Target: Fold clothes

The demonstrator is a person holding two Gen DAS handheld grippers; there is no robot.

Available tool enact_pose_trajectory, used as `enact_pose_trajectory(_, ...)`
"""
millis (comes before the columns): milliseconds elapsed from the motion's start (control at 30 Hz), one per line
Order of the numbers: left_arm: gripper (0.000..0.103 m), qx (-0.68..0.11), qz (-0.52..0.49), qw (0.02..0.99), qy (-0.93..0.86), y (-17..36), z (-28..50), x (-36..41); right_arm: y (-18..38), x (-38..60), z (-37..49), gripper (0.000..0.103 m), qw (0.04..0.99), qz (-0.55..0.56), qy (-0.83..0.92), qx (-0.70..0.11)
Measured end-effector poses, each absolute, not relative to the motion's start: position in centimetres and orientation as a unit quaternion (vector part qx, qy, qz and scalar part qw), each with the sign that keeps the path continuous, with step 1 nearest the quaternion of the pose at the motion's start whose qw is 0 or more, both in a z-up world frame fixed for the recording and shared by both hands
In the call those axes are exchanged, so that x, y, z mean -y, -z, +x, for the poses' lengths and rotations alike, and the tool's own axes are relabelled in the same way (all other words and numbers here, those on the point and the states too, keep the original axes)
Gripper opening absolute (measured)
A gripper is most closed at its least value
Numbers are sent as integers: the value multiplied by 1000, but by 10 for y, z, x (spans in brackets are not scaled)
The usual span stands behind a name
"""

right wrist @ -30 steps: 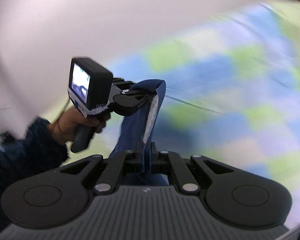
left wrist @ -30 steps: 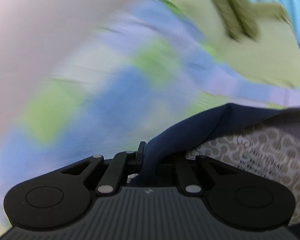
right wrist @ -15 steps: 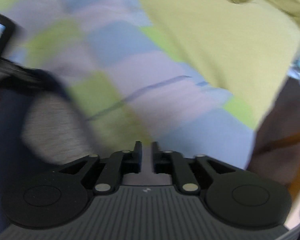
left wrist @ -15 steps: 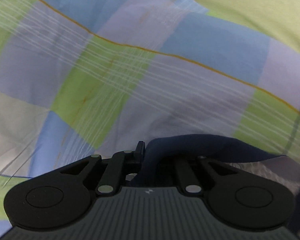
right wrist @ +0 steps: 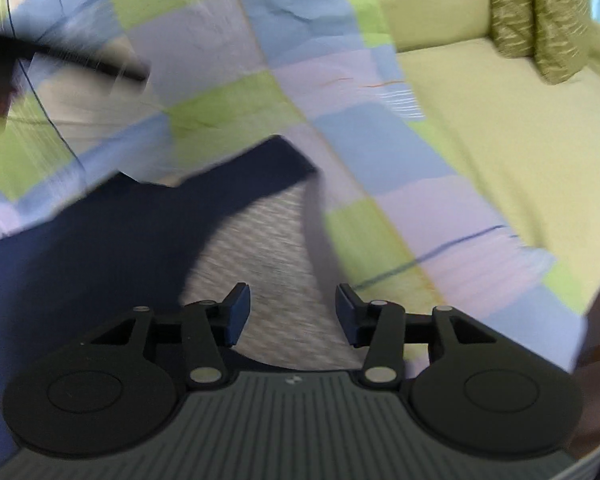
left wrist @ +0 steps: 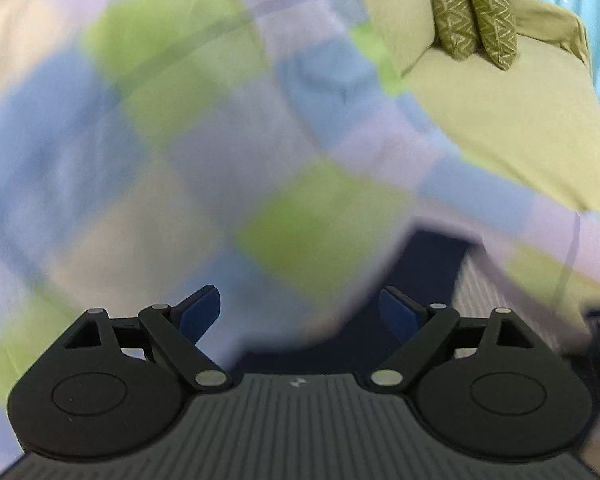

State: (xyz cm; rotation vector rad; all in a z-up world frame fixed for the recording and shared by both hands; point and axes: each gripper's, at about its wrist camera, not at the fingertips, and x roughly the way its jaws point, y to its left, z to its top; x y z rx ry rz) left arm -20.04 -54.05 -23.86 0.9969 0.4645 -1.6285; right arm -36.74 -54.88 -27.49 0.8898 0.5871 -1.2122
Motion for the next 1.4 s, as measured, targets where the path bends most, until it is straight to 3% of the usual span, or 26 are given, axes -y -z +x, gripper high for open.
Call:
enact_pose_trajectory(133,87,-226,437,571,657,279,-178,459,282,563,-373,45,697,415,531,-246)
enact_pose_trajectory(233,84,-263,476,570,615,308,-164,394,302,556,-370,58,701,436,501,-259)
enact_pose_trajectory(300,84,-296,512,556,584,317,-152,341,319,547,-362,58,691,434,492,-304)
enact_pose_trajectory(367,84,-283,537,550,574,307,-143,295,332,523,-354,58,660,391,512,-385)
enact_pose_trajectory(400,84,-275,548,547,570,302,-139,275,328,511,-353,58,668,374,513,-387)
enact_pose_trajectory(633,84,-160,650,486,562,298,-77,154,295,402,-290,59,758,302,402,-415)
enact_pose_trajectory(800,85,-48,680,448,579,332,-21,81,302,281,-191,60,819,157,308,-457)
enact_pose_trajectory(967,87,46,659,425,619,343,4,53,336,201,-116,60,811,-41,304,-498)
enact_pose_trajectory(1033,87,64,651,425,626,346,8,52,343,190,-107,58,798,-72,307,-514)
enact_pose_trajectory(1100,82,80,638,443,624,342,14,54,343,182,-110,58,793,-100,312,-514)
enact_pose_trajectory(1200,66,76,630,448,630,350,16,59,347,176,-117,56,783,-131,312,-521)
enact_pose_trajectory(1233,44,78,630,445,632,353,16,58,351,174,-121,54,775,-152,315,-526)
enact_pose_trajectory(1267,12,80,630,443,633,357,15,56,353,173,-123,52,771,-163,317,-528)
enact_pose_trajectory(1400,7,86,627,462,622,367,18,63,374,183,-133,36,741,-230,322,-542)
